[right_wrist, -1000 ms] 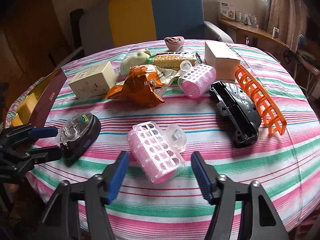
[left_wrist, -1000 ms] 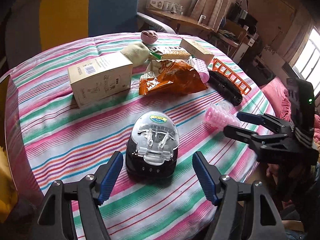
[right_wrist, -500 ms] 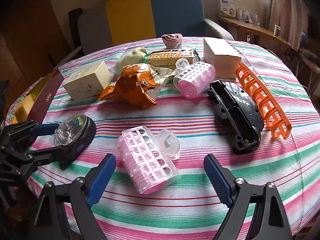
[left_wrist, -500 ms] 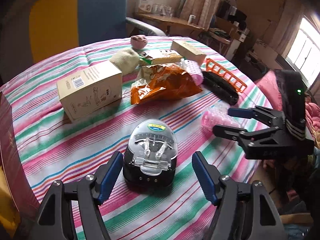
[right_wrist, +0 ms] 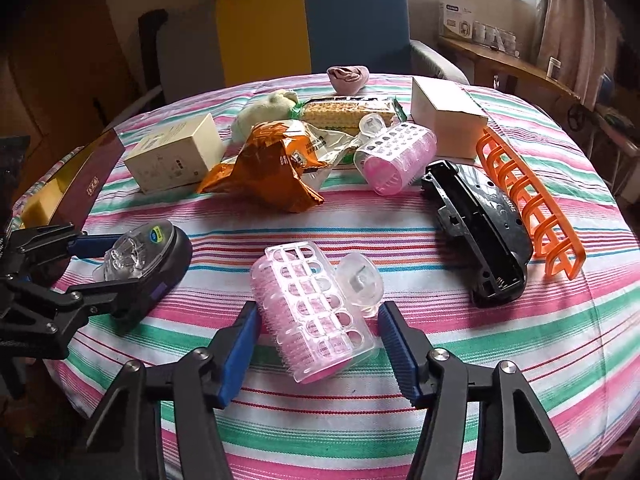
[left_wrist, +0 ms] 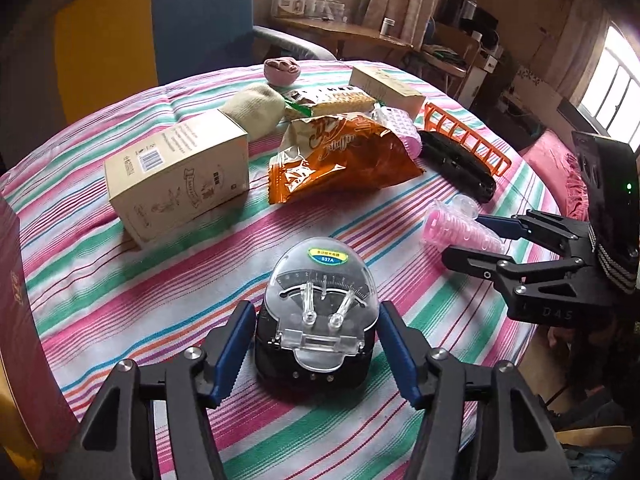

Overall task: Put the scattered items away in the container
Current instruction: 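Grasp the black charger with the left tool while the right tool grasps pink rollers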

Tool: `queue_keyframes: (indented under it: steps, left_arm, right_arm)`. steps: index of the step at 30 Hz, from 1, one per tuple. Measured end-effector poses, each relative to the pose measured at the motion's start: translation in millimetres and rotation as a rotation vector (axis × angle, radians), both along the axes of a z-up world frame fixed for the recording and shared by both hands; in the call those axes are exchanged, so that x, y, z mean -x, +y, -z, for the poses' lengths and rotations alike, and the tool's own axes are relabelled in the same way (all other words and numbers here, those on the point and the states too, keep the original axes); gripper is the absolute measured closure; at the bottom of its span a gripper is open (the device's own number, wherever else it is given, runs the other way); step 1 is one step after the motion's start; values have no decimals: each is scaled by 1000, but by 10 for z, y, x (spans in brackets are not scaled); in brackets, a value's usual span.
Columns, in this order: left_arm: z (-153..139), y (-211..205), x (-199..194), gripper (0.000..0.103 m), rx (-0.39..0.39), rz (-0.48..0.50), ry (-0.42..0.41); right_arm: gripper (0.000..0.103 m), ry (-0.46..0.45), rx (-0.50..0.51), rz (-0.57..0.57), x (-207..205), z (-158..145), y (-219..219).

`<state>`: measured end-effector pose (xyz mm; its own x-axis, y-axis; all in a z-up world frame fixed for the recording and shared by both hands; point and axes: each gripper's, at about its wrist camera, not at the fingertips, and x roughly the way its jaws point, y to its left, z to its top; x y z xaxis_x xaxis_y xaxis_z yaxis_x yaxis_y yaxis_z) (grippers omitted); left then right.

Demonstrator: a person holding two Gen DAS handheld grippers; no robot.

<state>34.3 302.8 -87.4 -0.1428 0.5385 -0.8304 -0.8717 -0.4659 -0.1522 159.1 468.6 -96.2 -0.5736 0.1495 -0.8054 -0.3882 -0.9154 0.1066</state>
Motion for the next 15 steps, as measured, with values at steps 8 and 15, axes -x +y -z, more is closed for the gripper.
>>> queue_keyframes:
  steps: [8,15]
  left_arm:
    - [-3,-221,-132,40,-8,-65,21]
    - [-7,-453,-228,40,-13,-108,35]
  right_arm:
    - [43,4,19,13,-50,-19,-97]
    - [43,6,44,8,-51,-12,-239]
